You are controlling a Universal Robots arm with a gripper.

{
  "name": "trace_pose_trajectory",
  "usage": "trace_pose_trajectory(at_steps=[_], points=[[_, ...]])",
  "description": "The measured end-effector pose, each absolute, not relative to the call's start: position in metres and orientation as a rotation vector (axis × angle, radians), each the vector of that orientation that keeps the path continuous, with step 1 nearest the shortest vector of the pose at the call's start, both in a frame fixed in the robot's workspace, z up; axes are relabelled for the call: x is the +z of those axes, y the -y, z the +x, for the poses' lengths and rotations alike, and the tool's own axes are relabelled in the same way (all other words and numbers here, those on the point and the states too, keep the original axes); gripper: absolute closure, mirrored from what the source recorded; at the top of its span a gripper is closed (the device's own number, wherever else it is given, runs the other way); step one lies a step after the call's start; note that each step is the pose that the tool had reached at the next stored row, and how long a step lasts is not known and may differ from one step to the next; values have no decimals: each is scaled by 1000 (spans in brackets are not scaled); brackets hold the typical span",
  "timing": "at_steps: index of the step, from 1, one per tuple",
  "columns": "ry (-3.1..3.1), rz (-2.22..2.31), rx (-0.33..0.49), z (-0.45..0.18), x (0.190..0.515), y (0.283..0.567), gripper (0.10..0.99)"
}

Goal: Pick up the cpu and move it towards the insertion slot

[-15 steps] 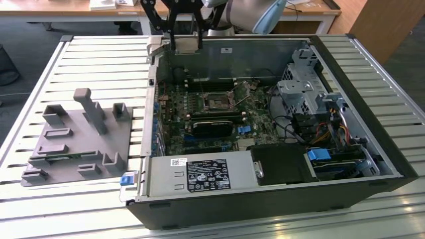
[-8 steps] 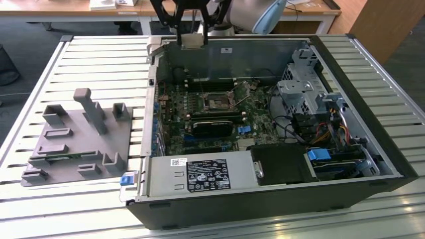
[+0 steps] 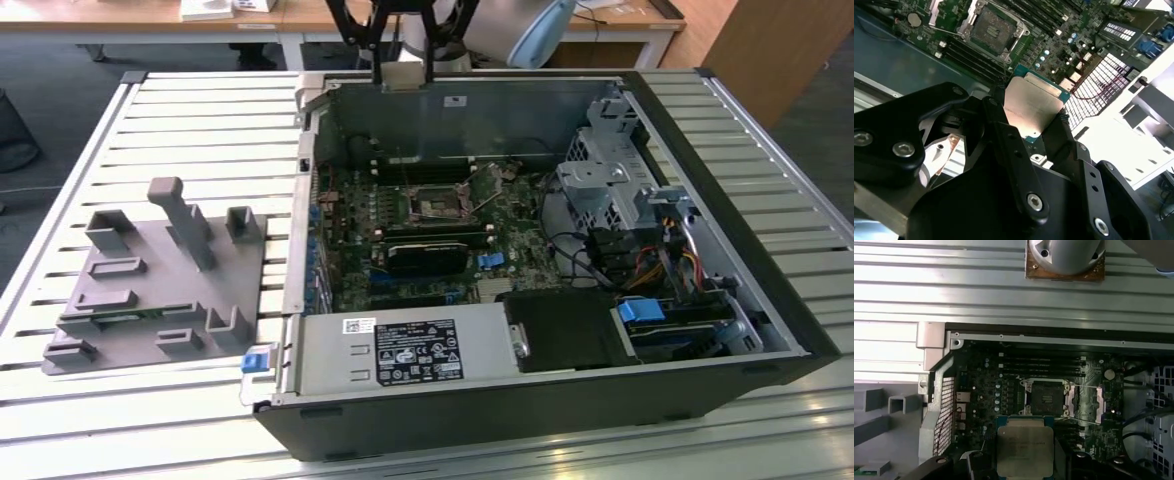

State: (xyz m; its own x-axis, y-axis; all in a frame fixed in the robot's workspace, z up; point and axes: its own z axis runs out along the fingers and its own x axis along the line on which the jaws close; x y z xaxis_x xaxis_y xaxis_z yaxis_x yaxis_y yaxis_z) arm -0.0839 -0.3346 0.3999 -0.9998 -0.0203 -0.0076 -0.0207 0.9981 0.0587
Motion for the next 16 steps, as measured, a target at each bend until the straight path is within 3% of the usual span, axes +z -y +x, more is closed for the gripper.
trace_pose_trajectory(at_steps=[16], points=[[-3131, -32, 92, -44, 400, 321, 545]])
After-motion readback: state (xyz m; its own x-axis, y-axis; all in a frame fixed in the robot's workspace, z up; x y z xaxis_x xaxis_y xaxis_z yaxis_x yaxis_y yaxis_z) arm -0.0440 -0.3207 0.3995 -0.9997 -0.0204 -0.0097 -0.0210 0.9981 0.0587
